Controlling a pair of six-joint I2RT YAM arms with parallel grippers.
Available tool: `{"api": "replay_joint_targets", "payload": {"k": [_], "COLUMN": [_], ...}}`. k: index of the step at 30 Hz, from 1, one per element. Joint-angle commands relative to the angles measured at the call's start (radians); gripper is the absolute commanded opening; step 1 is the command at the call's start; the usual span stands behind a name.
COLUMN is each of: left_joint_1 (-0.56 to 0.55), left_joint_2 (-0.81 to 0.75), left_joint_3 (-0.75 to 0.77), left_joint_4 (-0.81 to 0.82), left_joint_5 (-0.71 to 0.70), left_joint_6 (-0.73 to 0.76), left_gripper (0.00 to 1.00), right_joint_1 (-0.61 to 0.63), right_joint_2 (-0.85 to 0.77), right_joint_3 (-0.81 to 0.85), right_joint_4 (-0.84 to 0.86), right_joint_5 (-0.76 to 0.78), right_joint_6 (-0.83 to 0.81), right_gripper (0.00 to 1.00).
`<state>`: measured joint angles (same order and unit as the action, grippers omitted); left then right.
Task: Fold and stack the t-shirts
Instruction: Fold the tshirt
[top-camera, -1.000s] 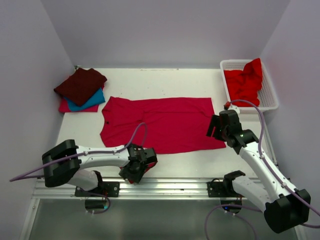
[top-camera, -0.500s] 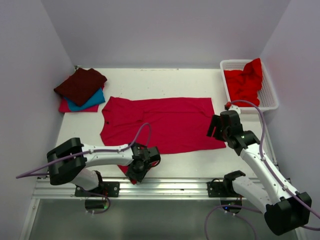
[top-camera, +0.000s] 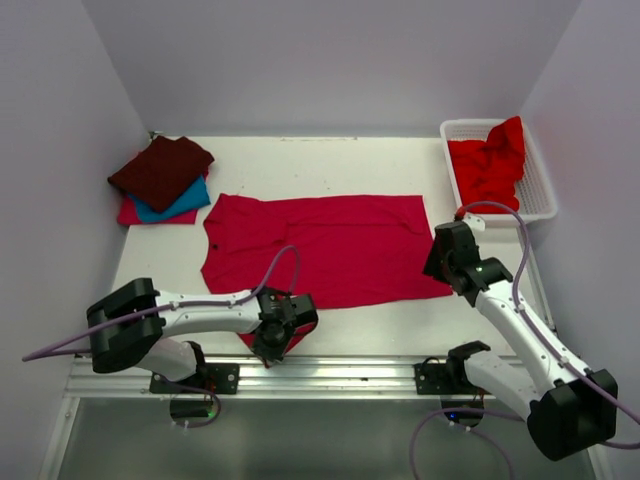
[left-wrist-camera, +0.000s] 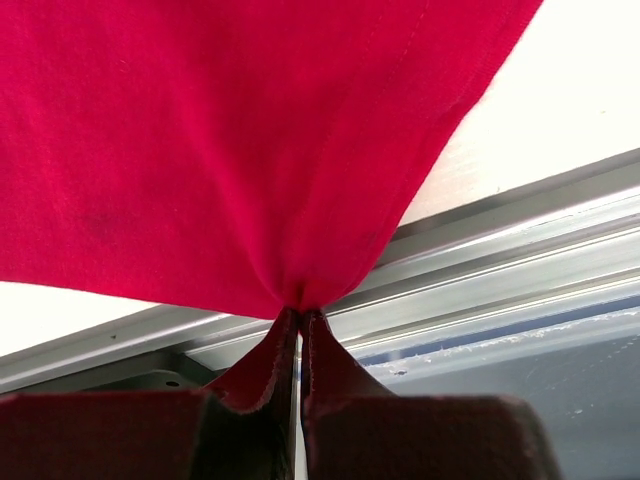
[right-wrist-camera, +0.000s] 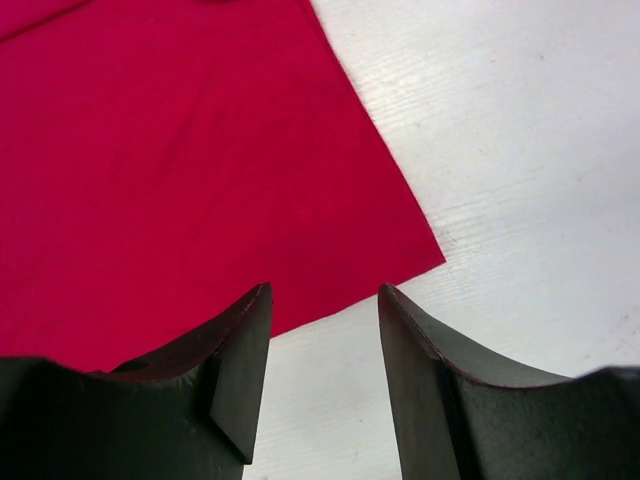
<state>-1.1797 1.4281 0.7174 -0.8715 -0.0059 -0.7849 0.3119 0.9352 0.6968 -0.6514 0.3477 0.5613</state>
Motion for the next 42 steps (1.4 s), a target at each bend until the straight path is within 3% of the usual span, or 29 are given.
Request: {"api": "replay_joint_targets", "payload": {"k": [1,7,11,14,17,22,30,42], "left_joint_1": [-0.006,-0.006,-0.006,-0.006,-0.006,-0.005,-0.005,-0.005], "left_joint_2": [-0.035,-0.1,-0.12,-0.139,-0.164,-0.216,-0.251,-0.288], "left_joint_3": [0.014,0.146,0.185,0.183,0.171,0.157,0.108,0.079], "left_joint_4": [0.088,-0.023,-0.06,-0.06,-0.047,-0.043,-0.011,0.0], "left_joint_5": [-0.081,-0.163,-0.197,-0.201,-0.204,-0.206,-0.187,-0.174], "left_joint_6": [-0.03,-0.028,-0.024,-0.02,-0.022,-0.017,-0.002,-0.022], "left_gripper": [0.0,0.0,0.0,0.0,0.0,0.0,0.0,0.0], "right_joint_1": [0.003,0.004,0.004,0.001,0.003,0.003,0.003,0.001], "right_joint_2": [0.033,0.12,0.223,0.287,0.346,0.254,0.149,0.254], "right_joint_3": [0.003,0.018,-0.015,-0.031,-0.053,-0.062,-0.066,-0.06], "right_joint_4": [-0.022,-0.034,0.005,0.022,0.024,-0.028,-0.1,-0.014], "right_joint_5": [0.109,0.165,0.178,0.162,0.16,0.26,0.366,0.358], "right_joint_6": [0.069,0.106,0.133,0.169,0.209,0.308,0.426,0.515], "right_gripper": [0.52,0.76,0.81,0.8,0.72,0.61,0.63,0.58]}}
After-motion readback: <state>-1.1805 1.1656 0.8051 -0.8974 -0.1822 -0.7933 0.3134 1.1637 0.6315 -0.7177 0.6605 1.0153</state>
